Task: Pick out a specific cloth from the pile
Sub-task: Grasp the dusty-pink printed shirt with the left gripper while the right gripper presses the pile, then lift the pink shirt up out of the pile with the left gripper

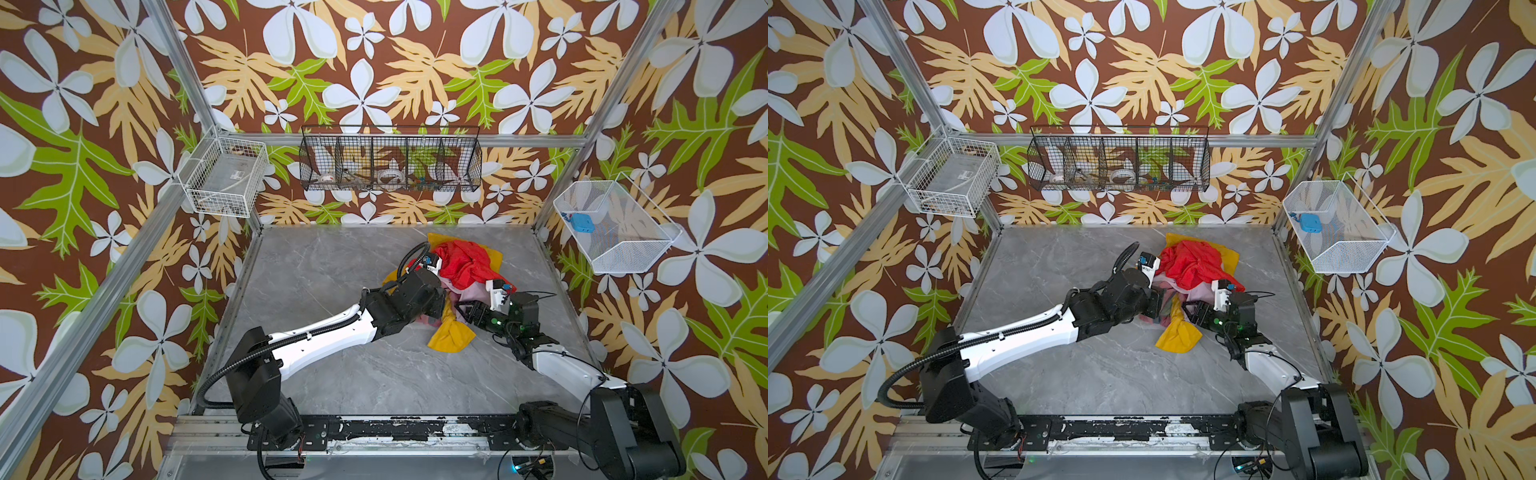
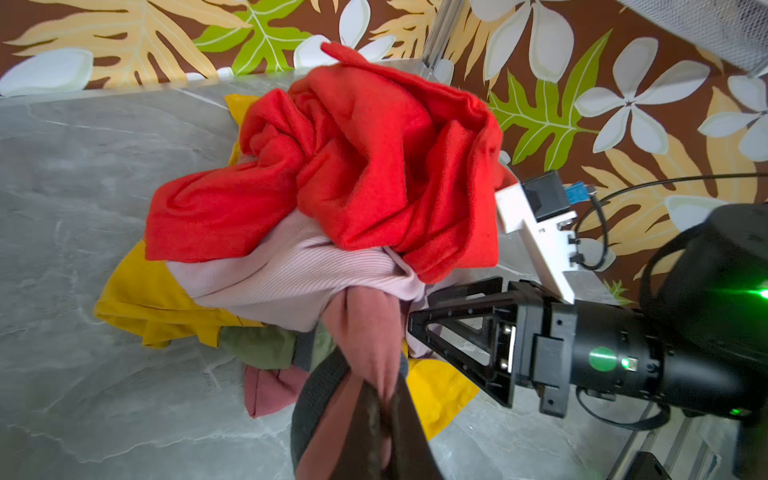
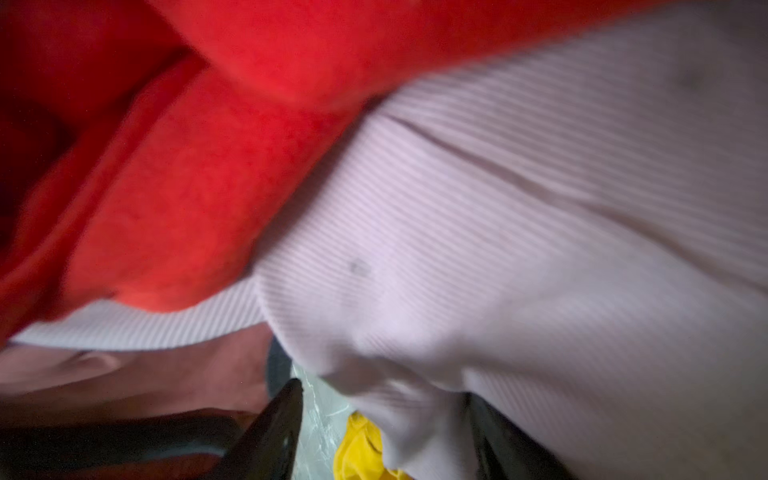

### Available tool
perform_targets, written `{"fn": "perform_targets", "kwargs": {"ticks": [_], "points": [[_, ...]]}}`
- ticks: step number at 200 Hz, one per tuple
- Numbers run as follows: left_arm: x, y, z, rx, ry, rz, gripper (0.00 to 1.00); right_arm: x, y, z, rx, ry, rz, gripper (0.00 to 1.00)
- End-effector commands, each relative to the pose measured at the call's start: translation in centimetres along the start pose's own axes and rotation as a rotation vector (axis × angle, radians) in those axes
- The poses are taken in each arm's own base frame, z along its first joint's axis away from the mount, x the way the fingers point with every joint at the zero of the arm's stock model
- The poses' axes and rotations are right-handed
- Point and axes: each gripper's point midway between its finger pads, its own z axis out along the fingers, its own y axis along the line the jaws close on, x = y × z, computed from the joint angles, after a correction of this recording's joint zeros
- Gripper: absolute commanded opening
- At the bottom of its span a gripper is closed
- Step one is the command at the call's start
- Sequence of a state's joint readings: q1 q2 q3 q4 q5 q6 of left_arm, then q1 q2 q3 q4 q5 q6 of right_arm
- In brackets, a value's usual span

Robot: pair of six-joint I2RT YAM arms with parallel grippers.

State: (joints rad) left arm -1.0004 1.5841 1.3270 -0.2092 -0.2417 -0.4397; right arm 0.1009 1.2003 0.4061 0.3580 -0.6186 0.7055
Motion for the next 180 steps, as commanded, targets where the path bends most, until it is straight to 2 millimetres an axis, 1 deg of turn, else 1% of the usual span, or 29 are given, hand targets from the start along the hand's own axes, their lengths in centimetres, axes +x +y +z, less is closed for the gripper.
{"fn": "perform_targets", "kwargs": {"ticks": [1, 31, 60, 85, 92, 130, 156, 180], "points": [[-1.7, 0.0, -1.5, -0.018, -0.041, 0.011, 0.0, -1.1, -0.7, 0.1, 0.048, -0.048, -0.025, 0.68], [-3.1, 0.1, -3.1, -0.031, -0.053, 0.008, 0.0, -1.3, -1.4, 0.6, 0.079, -0.043, -0.014, 0.72], [-4.0, 0.9, -4.5, -0.076, -0.073, 0.006, 0.0, -1.5, -1.9, 1.2, 0.097, -0.033, -0.007, 0.71], [-4.7, 0.9, -5.1, -0.086, -0.067, 0.012, 0.0, -1.9, -1.9, 1.2, 0.106, -0.046, -0.006, 0.73], [-5.0, 0.8, -5.3, -0.091, -0.069, 0.013, 0.0, -2.2, -2.2, 1.1, 0.126, -0.062, -0.006, 0.73], [-7.4, 1.0, -7.0, -0.103, -0.101, 0.007, 0.0, -1.6, -3.3, 1.0, 0.17, -0.05, -0.005, 0.76], [-8.2, 1.1, -7.8, -0.103, -0.104, 0.01, 0.0, -1.4, -3.7, 0.9, 0.186, -0.051, -0.006, 0.78], [-8.9, 1.3, -8.5, -0.112, -0.11, 0.007, 0.0, -1.7, -3.7, 0.8, 0.192, -0.061, -0.015, 0.81]]}}
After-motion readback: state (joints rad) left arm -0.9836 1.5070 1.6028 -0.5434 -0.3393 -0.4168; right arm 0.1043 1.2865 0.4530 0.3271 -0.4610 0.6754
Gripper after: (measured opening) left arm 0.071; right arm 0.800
